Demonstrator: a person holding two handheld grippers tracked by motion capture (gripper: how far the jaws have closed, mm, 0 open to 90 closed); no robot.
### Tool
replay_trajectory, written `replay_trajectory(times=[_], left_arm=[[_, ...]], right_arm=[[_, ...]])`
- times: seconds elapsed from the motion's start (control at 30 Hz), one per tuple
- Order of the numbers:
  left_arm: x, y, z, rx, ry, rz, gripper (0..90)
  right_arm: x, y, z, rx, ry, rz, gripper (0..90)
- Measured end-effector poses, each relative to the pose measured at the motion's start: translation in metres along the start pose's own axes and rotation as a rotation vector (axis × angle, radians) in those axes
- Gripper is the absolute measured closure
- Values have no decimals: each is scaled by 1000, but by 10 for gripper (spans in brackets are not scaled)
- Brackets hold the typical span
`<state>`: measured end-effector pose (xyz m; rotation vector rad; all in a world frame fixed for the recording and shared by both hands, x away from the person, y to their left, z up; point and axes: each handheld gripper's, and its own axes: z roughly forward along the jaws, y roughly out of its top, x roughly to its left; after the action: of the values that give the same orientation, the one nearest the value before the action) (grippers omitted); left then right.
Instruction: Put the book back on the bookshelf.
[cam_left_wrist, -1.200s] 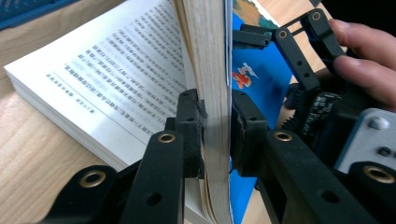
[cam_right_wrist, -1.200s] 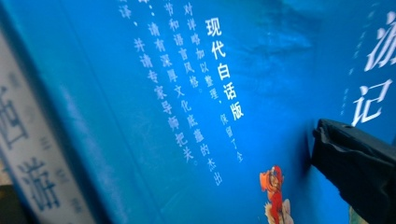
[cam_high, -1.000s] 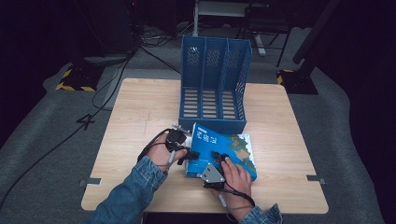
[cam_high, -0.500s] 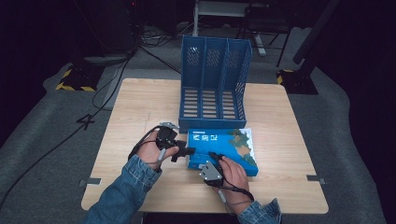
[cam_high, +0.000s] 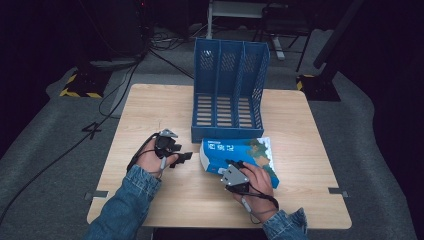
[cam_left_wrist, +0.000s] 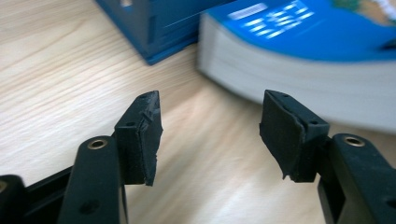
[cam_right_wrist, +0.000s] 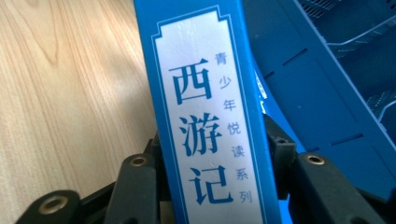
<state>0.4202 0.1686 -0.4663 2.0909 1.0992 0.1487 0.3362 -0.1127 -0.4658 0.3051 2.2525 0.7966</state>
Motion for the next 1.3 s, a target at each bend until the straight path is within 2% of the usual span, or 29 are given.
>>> replay_trajectory(times=[0.03,0.07,0.1,0.13,0.17,0.2,0.27,0.4,0.5,0.57,0.63,0.73,0.9,1.07,1.2,1.3], left_arm=[[2,-2,1,6,23,0,376],[6,-5,3,23,87,26,369],[6,-5,3,23,87,26,370],[10,-8,5,42,138,54,372],[14,-10,7,56,168,69,372],[20,-14,9,61,181,54,371],[26,-17,9,68,174,43,368],[30,-19,10,55,197,52,359],[28,-20,12,50,237,64,314],[29,-21,13,37,234,52,293],[32,-22,14,25,232,57,251],[37,-26,17,-24,213,78,189],[38,-25,17,-22,216,76,166],[38,-25,18,-26,222,71,165],[38,-25,18,-28,223,67,164],[38,-25,18,-28,224,68,164]], right_arm=[[-3,0,-3,-6,11,13,590],[-5,0,-4,-13,17,24,592],[-5,0,-4,-13,17,24,592],[-14,-1,-11,-34,45,61,593],[-19,-2,-14,-46,61,86,594],[-24,-3,-17,-60,74,105,595],[-32,-6,-23,-82,89,137,596],[-40,-8,-31,-104,115,178,598],[-46,-10,-38,-126,132,235,600],[-50,-10,-42,-139,146,257,601],[-54,-11,-47,-152,155,282,603],[-61,-13,-54,-177,175,326,606],[-75,-14,-67,-199,213,414,609],[-86,-15,-81,-226,233,476,612],[-93,-15,-91,-239,227,519,615],[-101,-12,-97,-233,214,580,617]])
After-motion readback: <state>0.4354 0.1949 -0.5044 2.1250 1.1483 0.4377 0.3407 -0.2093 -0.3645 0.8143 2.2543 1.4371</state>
